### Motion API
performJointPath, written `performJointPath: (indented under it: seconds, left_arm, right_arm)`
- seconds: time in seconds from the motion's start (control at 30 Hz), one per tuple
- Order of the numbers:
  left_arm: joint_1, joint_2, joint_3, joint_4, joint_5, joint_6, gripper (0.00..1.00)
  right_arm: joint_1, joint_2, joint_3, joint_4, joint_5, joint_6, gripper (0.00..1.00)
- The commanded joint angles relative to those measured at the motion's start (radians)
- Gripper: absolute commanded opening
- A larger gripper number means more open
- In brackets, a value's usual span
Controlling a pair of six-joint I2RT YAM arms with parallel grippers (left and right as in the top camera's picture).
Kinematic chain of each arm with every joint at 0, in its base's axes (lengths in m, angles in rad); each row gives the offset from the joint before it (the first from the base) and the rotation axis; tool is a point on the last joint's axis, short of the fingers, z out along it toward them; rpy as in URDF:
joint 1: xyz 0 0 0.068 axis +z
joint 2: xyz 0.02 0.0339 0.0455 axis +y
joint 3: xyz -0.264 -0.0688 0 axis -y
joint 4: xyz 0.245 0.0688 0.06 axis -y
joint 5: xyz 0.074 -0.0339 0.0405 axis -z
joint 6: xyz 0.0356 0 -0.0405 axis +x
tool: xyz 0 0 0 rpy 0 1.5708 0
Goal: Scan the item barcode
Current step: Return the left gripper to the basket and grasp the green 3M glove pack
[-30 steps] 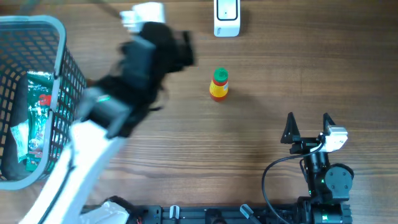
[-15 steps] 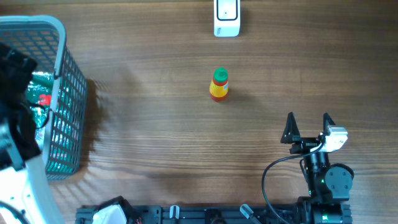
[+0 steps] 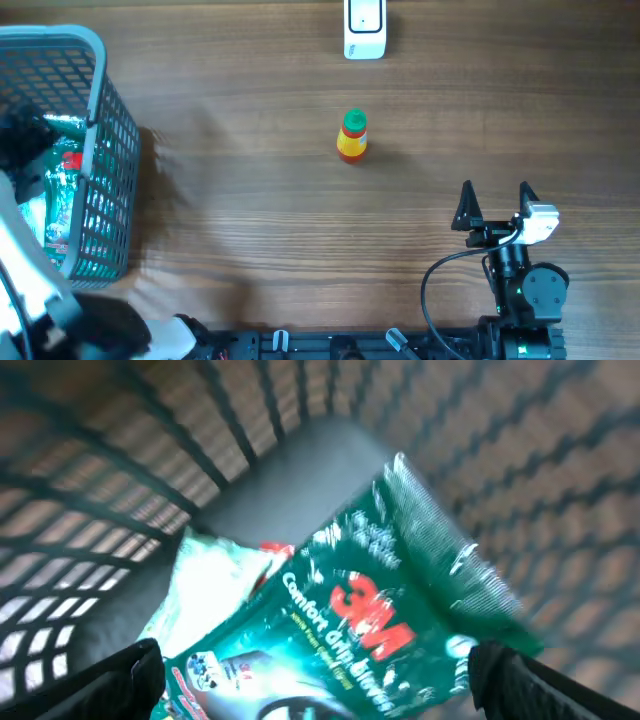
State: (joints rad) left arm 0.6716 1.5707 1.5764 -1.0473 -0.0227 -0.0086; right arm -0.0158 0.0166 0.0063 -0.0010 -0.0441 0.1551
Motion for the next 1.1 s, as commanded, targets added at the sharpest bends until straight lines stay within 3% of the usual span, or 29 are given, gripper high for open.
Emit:
performJointPath:
  seconds: [0.0,0.13,0.43,0.9,1.07]
  left_arm:
    - [0.014,0.135,-0.008,-0.054,-0.023,0.204,1.00]
    - [0.042,0.224,-0.008,-0.038,-0.032,0.216,1.00]
    - [0.068,0.303,-0.008,-0.012,0.060,0.542,1.00]
    - [0.093,0.431,-0.008,-0.038,0.217,0.655,1.00]
    - [0.093,0.433,-0.008,-0.052,0.291,0.737,0.89]
  right_arm:
    - [0.006,0.000,-0.001,0.003,-0.004,-0.014,1.00]
    - [0.006,0.000,-0.001,0.002,-0.004,-0.014,1.00]
    - [0.006,0.000,-0.001,0.003,-0.004,-0.014,1.00]
    - [0.006,0.000,-0.001,0.003,-0.004,-0.014,1.00]
    - [0.006,0.000,-0.001,0.003,-0.004,-0.014,1.00]
